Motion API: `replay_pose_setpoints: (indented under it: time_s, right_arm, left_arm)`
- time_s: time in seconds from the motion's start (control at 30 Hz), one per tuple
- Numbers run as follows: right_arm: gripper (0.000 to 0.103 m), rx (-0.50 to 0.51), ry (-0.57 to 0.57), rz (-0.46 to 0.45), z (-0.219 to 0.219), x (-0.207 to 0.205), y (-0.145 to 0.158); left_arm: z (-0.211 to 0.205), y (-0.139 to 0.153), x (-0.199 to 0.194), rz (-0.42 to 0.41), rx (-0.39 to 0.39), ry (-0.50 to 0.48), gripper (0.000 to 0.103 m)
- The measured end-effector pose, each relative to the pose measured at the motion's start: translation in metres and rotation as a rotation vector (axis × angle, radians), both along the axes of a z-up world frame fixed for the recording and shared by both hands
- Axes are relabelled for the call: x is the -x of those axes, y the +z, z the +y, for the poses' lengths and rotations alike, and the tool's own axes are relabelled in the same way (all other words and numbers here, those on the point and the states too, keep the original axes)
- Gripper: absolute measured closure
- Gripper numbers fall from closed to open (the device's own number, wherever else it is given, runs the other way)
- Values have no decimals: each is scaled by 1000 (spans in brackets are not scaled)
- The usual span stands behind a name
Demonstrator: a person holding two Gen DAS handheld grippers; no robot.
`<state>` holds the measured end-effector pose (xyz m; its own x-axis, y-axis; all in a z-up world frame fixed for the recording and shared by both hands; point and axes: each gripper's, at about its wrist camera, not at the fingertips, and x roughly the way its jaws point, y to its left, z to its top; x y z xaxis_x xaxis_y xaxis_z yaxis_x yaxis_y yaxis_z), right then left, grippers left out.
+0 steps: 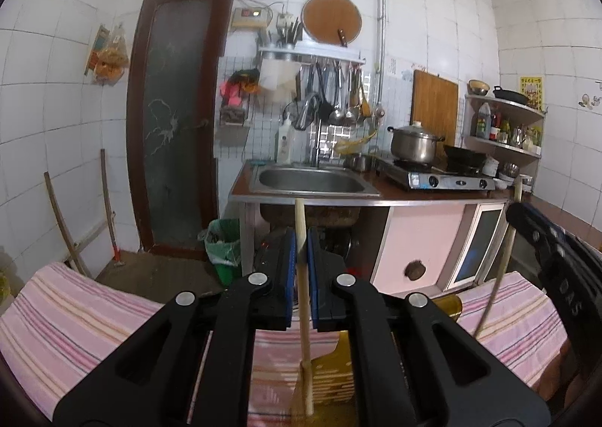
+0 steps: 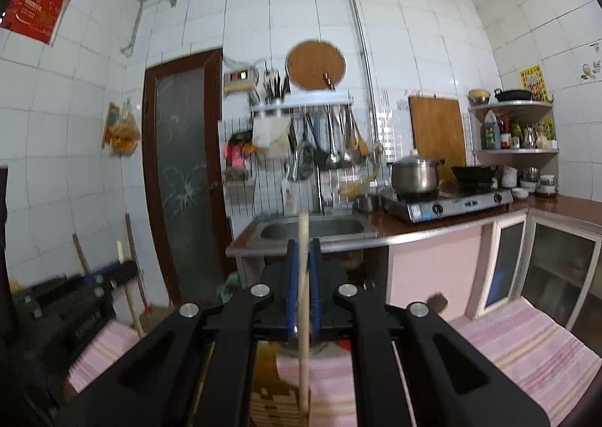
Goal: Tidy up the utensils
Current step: 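Lower the chopstick into the yellow holder and open the right tool, then close the right tool on the light-blue plastic spoon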
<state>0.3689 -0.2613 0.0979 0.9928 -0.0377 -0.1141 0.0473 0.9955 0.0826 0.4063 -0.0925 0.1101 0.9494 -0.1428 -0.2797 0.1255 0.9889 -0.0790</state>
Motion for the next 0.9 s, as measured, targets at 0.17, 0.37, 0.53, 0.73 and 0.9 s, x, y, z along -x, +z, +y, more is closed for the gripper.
replay_pose_setpoints:
  time_s: [0.17, 0.37, 0.53, 0.73, 0.9]
  right_arm:
    - [39, 1, -55, 53, -10, 28, 9]
    - [39, 5, -101, 149, -23, 73, 16]
    - [39, -16, -111, 298, -27, 108, -8]
    - [38, -35, -105, 470, -22, 128, -66]
    - [38, -79, -125, 589, -21, 125, -107]
  left_arm:
    - [19, 22, 26, 21, 11, 24, 51]
    - [40, 40, 83, 36, -34, 31, 5]
    - [54, 24, 122, 131, -38, 29, 5]
    - [69, -32, 149, 255, -48, 87, 5]
    - [68, -78, 155, 348, -85, 135, 5]
